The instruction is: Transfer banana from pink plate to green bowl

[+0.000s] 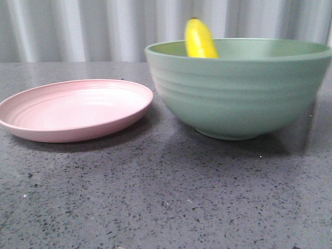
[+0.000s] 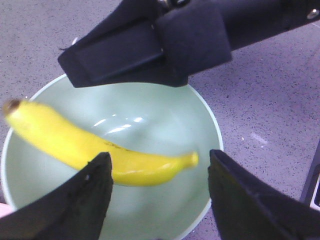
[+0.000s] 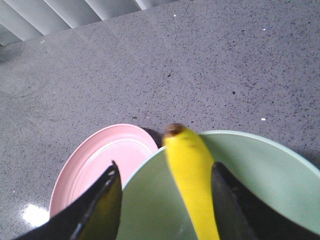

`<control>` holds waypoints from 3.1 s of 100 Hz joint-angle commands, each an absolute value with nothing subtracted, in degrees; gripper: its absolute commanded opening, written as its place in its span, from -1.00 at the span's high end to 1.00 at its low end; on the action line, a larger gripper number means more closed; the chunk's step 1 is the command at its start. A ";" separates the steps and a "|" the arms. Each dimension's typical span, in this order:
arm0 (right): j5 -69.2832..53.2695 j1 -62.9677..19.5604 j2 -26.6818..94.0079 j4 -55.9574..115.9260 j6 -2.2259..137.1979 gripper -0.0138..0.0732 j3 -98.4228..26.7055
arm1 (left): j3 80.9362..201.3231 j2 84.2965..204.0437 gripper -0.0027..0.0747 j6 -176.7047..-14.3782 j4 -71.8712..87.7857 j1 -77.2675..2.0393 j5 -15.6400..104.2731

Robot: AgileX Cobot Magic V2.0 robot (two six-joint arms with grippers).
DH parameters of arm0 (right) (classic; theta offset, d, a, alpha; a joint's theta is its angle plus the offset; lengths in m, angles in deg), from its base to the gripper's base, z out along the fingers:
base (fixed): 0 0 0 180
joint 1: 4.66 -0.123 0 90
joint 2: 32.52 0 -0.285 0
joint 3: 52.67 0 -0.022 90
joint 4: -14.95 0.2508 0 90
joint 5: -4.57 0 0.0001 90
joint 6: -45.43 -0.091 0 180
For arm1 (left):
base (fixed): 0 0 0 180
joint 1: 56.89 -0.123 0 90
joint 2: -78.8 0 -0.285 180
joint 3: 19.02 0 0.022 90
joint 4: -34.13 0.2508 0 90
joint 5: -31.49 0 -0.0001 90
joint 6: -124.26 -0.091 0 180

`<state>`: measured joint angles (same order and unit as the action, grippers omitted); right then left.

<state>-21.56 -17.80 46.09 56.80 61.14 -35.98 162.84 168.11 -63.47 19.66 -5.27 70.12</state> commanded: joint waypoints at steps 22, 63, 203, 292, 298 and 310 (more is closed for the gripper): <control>-24.42 -17.69 44.69 53.52 61.90 0.12 -38.17 | 164.92 165.17 0.10 -63.48 18.68 -5.25 66.84; -26.38 -17.69 38.77 45.16 61.90 0.82 -37.82 | 159.55 156.10 0.98 -63.48 23.68 -5.25 63.15; 12.95 -17.69 -11.88 43.83 66.65 0.82 11.10 | 103.12 115.96 0.98 -64.12 24.04 -5.25 21.91; 12.95 -17.69 -11.88 43.83 66.65 0.82 11.10 | 90.21 108.01 0.98 -64.12 24.04 -5.85 21.76; 12.95 -17.69 -11.88 43.83 66.65 0.82 11.10 | 88.03 106.46 0.98 -64.12 24.04 -7.20 21.76; 12.95 -17.69 -11.88 43.83 66.65 0.82 11.10 | 83.64 103.96 0.98 -64.12 24.04 -12.17 21.76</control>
